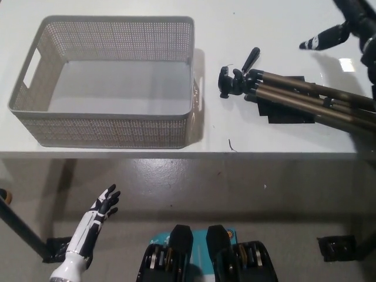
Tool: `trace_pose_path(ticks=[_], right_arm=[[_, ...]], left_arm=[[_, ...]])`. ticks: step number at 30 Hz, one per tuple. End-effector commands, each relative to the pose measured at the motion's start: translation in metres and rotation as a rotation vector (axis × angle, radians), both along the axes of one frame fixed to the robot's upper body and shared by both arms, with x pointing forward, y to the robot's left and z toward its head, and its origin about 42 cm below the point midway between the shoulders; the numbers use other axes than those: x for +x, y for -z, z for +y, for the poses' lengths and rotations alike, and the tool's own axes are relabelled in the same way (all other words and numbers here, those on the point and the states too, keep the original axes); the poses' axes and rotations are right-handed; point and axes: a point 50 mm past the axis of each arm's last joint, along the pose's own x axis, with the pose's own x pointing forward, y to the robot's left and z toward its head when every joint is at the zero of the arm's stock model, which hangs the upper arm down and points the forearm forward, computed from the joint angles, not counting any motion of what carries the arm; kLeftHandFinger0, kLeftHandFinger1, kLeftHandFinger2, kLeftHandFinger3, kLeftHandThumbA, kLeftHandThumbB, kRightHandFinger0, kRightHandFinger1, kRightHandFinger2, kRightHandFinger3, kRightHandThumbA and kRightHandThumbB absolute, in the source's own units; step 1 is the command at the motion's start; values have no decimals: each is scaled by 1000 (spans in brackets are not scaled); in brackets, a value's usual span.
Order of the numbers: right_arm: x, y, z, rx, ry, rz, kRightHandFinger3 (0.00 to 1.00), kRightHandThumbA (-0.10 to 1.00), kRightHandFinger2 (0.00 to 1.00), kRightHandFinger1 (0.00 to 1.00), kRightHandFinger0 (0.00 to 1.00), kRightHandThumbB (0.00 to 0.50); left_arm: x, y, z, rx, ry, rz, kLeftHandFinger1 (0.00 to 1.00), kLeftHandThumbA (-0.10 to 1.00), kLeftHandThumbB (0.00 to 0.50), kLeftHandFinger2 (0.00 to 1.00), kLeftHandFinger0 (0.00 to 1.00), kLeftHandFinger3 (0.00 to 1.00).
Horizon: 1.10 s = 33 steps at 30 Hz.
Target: The robot uses its right hand to pick the tripod on the desk and places it into a rectangular container on the left.
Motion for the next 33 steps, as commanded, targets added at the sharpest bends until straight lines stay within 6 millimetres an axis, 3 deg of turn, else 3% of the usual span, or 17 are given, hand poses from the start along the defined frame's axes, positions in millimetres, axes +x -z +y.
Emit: trace_pose_path(ticks=[1, 4, 8, 11, 12, 14, 17, 18, 19, 20, 28, 31, 33], right_arm=[[14, -22, 9, 58, -61, 37, 1000, 987, 1000, 1000, 1000, 491], [24, 0, 7, 57, -43, 119, 1000, 1000, 1000, 1000, 1000, 500], [28, 26, -5, 251, -54, 254, 1000, 969, 1000, 1000, 1000, 500], [29, 43, -8, 260, -100, 292, 1000, 1000, 1000, 1000, 1000, 500], [29, 47, -7, 286, -111, 306, 1000, 996, 1000, 1000, 1000, 462], [28, 59, -7, 317, -94, 381, 1000, 956, 1000, 1000, 1000, 494], [27, 71, -10, 314, -92, 436, 1000, 957, 1000, 1000, 1000, 500], [26, 75, -10, 288, -103, 452, 1000, 973, 1000, 1000, 1000, 500], [25, 81, -10, 254, -94, 465, 1000, 891, 1000, 1000, 1000, 500], [25, 86, -10, 196, -87, 471, 1000, 994, 1000, 1000, 1000, 500], [9, 144, -4, -172, -5, 659, 1000, 857, 1000, 1000, 1000, 500], [5, 150, -3, -289, -73, 693, 1000, 932, 1000, 1000, 1000, 492], [7, 144, -4, -296, -96, 721, 1000, 942, 1000, 1000, 1000, 485]], left_arm=[[4, -12, 2, 12, 32, -70, 1000, 1000, 500, 1000, 1000, 1000], [5, -13, 3, 17, 31, -70, 1000, 1000, 500, 1000, 1000, 1000], [4, -13, 3, 19, 34, -73, 1000, 1000, 500, 1000, 1000, 1000], [5, -12, 4, 21, 33, -71, 1000, 1000, 500, 1000, 1000, 1000], [5, -12, 5, 26, 34, -67, 1000, 1000, 500, 1000, 1000, 1000], [5, -11, 5, 27, 36, -68, 1000, 1000, 500, 1000, 1000, 1000], [5, -10, 5, 26, 35, -67, 1000, 1000, 500, 1000, 1000, 1000], [5, -10, 5, 33, 35, -69, 1000, 1000, 500, 1000, 1000, 1000], [5, -10, 6, 31, 38, -69, 1000, 1000, 500, 1000, 1000, 1000], [6, -10, 5, 28, 39, -68, 1000, 1000, 500, 1000, 1000, 1000], [8, -11, 3, 36, 45, -74, 1000, 1000, 500, 1000, 1000, 1000], [9, -12, 3, 32, 40, -74, 1000, 1000, 500, 1000, 1000, 1000], [13, -15, 5, 34, 39, -79, 1000, 1000, 500, 1000, 1000, 1000]])
